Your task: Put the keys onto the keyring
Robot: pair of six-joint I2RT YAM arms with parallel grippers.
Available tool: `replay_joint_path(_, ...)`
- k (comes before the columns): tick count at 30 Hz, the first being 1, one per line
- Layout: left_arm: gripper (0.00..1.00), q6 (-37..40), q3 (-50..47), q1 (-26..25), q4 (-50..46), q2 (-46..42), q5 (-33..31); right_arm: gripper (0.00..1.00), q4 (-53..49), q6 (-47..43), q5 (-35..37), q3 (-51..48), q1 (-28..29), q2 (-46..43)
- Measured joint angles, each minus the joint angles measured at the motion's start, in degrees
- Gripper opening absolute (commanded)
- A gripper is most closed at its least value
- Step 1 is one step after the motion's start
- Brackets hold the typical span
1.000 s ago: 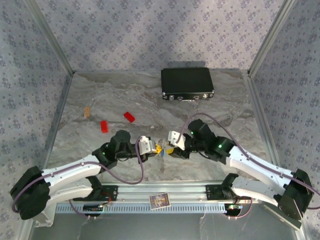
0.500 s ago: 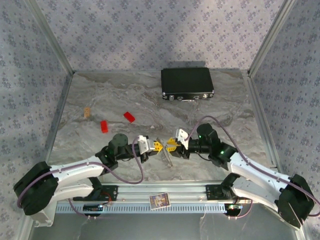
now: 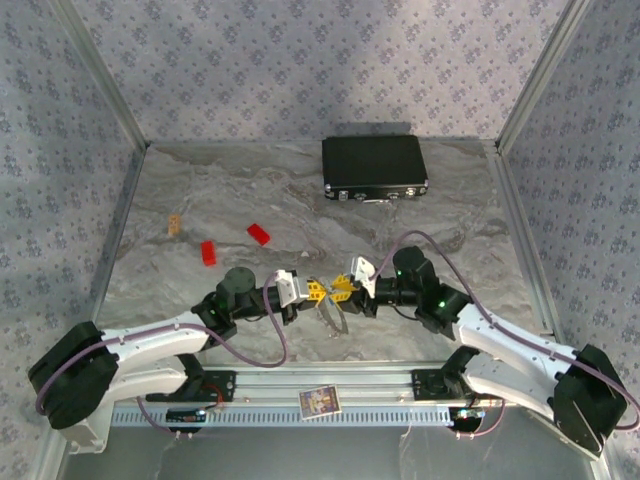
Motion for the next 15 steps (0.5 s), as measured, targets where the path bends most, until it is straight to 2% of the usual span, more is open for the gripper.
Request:
replay_joint_path(8, 0.00, -0.02, 0.00, 0.00, 0.00, 0.00, 0.22, 0.24, -0.87, -0.42, -0.02, 0.07, -0.59, -0.70)
replay_joint_path(11, 0.00, 0.00, 0.00, 0.00, 0.00, 0.20, 0.37, 0.15, -0.81, -0.79, -0.24, 0.33, -0.57, 0.96)
replay_joint_path(14, 0.00, -0.02, 0.00, 0.00, -0.09, 0.33, 0.35, 0.01, -0.66, -1.40, -0.59, 0.61, -0.63, 2.29)
replay_joint_path(15, 0.00, -0.02, 0.00, 0.02, -0.15, 0.33, 0.22, 0.00, -0.70, -1.62, -0.79, 0.68, -0.74, 2.47)
